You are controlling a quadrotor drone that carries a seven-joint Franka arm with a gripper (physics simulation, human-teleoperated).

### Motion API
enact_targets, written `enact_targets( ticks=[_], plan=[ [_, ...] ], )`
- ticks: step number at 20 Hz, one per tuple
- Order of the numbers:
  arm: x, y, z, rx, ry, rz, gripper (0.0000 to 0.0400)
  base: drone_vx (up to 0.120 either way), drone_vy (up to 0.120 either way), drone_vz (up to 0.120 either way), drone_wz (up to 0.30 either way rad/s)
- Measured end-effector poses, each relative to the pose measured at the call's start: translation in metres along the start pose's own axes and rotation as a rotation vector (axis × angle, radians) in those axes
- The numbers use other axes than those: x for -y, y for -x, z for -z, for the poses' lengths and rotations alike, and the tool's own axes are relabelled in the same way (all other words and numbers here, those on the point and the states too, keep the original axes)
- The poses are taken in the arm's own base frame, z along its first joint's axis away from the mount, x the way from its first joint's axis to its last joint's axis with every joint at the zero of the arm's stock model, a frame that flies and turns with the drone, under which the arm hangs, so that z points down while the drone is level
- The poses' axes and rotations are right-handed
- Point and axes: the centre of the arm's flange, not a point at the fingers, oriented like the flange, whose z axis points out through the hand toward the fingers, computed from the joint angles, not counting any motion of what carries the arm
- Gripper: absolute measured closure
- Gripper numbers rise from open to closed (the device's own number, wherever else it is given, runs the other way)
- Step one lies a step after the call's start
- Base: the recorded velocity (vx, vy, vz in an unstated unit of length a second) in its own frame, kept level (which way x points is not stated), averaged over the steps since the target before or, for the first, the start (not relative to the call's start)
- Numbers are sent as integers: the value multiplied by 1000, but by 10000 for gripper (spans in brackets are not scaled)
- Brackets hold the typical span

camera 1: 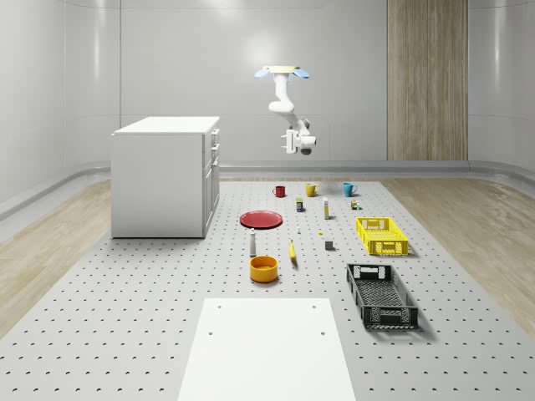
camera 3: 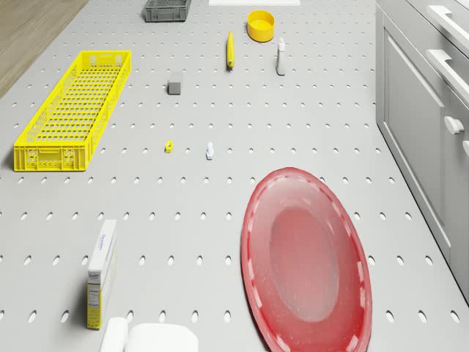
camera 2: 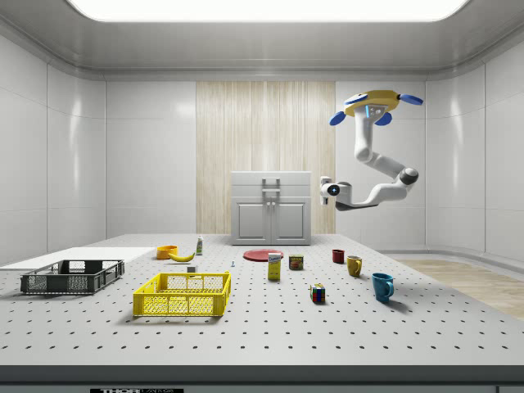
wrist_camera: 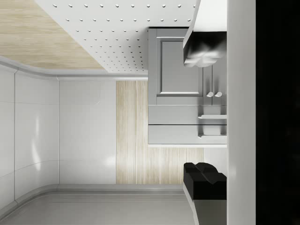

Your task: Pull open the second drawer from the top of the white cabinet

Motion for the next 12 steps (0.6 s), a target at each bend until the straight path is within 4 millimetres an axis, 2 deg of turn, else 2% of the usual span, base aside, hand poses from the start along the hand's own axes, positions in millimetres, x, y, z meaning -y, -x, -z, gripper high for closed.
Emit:
enact_targets(
  ticks=[5, 12],
  plan=[
    [0, 0, 0, 0, 0, 0, 100, 120, 0, 0, 0],
    [0, 0, 0, 0, 0, 0, 100, 120, -114, 0, 0]
  ],
)
